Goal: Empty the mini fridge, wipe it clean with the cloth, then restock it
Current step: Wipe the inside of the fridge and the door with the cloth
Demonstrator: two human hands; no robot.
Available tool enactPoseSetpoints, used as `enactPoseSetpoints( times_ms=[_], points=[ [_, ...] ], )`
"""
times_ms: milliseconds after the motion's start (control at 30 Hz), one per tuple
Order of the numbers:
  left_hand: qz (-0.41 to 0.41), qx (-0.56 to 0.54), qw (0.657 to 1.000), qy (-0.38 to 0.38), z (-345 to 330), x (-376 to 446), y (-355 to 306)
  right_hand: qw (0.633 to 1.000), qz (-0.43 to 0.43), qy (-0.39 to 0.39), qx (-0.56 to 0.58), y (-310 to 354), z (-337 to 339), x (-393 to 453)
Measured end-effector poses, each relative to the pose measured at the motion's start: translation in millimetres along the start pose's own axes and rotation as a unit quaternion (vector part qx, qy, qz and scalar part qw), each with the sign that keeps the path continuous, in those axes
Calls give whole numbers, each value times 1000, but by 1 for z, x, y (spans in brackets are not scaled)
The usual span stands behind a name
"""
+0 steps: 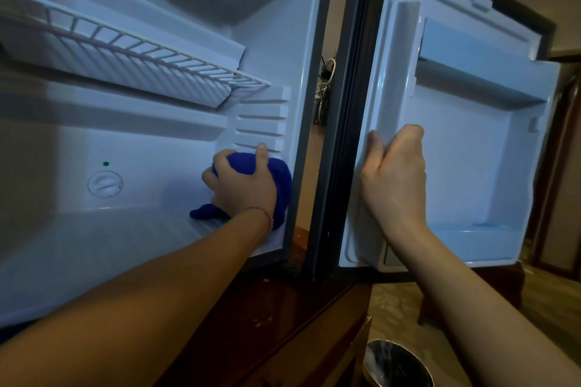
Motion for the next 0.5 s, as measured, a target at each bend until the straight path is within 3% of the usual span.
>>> enactPoseSetpoints(
  times_ms=[500],
  points=[
    [65,1,997,-40,10,86,41,1000,3,-12,27,-3,-4,0]
  ],
)
Point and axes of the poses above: each hand's wrist, its own x-axis towards the middle knuckle, its own z-axis out of the back of the hand, y = z × x, the point moved 9 cm from there along x, towards the middle knuckle, and after that the axes turned 12 degrees about -x, right-handed, at the moved point
